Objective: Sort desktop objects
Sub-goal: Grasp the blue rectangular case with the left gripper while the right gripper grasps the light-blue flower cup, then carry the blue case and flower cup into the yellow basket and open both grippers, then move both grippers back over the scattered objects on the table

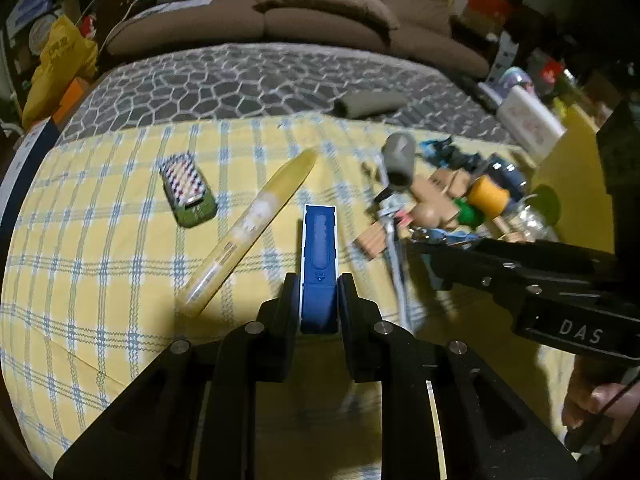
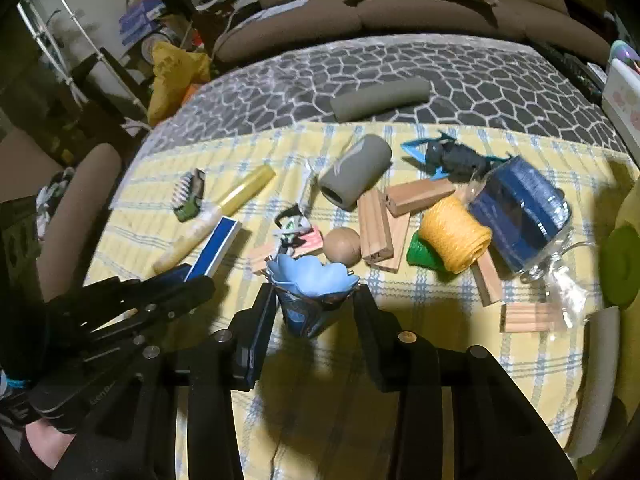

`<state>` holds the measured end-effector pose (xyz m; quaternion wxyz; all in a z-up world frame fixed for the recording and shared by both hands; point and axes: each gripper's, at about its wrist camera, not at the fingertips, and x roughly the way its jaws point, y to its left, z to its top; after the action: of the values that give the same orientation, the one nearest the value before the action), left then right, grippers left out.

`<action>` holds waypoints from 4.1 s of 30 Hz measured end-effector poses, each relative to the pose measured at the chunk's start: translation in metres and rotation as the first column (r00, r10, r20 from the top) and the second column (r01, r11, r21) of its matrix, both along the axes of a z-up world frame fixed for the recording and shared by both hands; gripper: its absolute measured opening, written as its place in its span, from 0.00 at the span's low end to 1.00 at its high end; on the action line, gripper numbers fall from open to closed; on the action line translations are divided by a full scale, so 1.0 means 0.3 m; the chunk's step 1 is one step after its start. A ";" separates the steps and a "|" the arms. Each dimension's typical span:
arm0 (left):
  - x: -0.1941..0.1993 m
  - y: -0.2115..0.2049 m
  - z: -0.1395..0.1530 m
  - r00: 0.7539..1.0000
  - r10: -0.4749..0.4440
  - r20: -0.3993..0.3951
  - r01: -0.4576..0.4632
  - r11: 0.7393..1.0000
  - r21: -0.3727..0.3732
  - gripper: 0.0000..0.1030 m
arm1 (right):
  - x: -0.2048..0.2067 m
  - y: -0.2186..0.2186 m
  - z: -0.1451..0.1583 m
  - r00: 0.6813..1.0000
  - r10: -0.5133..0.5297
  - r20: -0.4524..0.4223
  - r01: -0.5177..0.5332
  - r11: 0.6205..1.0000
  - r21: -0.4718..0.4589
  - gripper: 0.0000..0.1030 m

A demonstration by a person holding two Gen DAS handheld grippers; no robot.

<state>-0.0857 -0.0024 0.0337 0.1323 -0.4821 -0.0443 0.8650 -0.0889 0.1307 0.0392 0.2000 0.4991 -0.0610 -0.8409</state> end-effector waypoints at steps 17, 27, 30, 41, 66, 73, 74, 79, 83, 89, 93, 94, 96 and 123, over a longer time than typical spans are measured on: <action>0.061 -0.053 0.165 0.999 0.011 -0.041 -0.004 0.985 0.175 0.17 | 0.079 0.177 0.303 0.985 -0.055 -0.161 0.042 0.996 -0.082 0.39; 0.125 0.114 0.325 0.992 -0.090 -0.089 0.105 0.978 0.178 0.17 | 0.155 0.391 0.431 0.956 -0.132 -0.261 0.122 0.991 -0.055 0.39; 0.132 0.207 0.381 0.985 -0.130 -0.112 0.149 0.973 0.176 0.17 | 0.176 0.479 0.448 0.945 -0.178 -0.274 0.169 0.984 -0.057 0.39; 0.162 0.601 0.469 0.946 -0.295 -0.137 0.317 0.929 0.191 0.17 | 0.270 0.771 0.474 0.900 -0.325 -0.291 0.329 0.944 -0.036 0.39; 0.191 1.088 0.423 0.890 -0.448 -0.092 0.457 0.874 0.167 0.17 | 0.343 1.096 0.395 0.870 -0.411 -0.273 0.452 0.885 0.109 0.39; 0.187 1.119 0.382 0.890 -0.450 -0.075 0.456 0.881 0.124 0.17 | 0.348 1.117 0.415 0.863 -0.430 -0.264 0.450 0.893 0.017 0.51; 0.186 1.122 0.380 0.890 -0.449 -0.075 0.455 0.883 0.118 0.18 | 0.355 1.124 0.424 0.857 -0.439 -0.269 0.455 0.891 -0.003 0.55; 0.186 1.108 0.385 0.895 -0.440 -0.069 0.446 0.885 0.133 0.25 | 0.370 1.154 0.457 0.837 -0.469 -0.283 0.475 0.878 -0.050 0.56; 0.189 1.097 0.396 0.898 -0.433 -0.074 0.439 0.888 0.134 0.34 | 0.367 1.143 0.462 0.839 -0.466 -0.283 0.471 0.881 -0.054 0.56; 0.185 1.057 0.431 0.908 -0.410 -0.090 0.419 0.897 0.141 0.50 | 0.357 1.089 0.469 0.857 -0.426 -0.289 0.436 0.899 -0.032 0.59; 0.182 1.006 0.453 0.914 -0.393 -0.105 0.404 0.905 0.134 0.65 | 0.349 1.046 0.471 0.868 -0.399 -0.295 0.412 0.911 -0.018 0.63; 0.183 0.995 0.458 0.913 -0.393 -0.109 0.405 0.905 0.131 0.75 | 0.346 1.032 0.472 0.871 -0.392 -0.297 0.407 0.913 -0.014 0.65; 0.188 0.970 0.469 0.918 -0.379 -0.121 0.391 0.915 0.098 0.88 | 0.340 1.014 0.475 0.875 -0.382 -0.298 0.396 0.918 -0.013 0.73; 0.208 0.534 0.522 0.975 -0.175 -0.138 0.188 0.979 0.084 1.00 | 0.271 0.638 0.526 0.918 -0.221 -0.329 0.248 0.968 0.041 0.99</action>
<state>-0.0231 0.1579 0.1903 0.2367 -0.4199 -0.0332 0.8755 -0.0077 0.3221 0.1968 0.0845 0.3521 -0.0525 -0.9306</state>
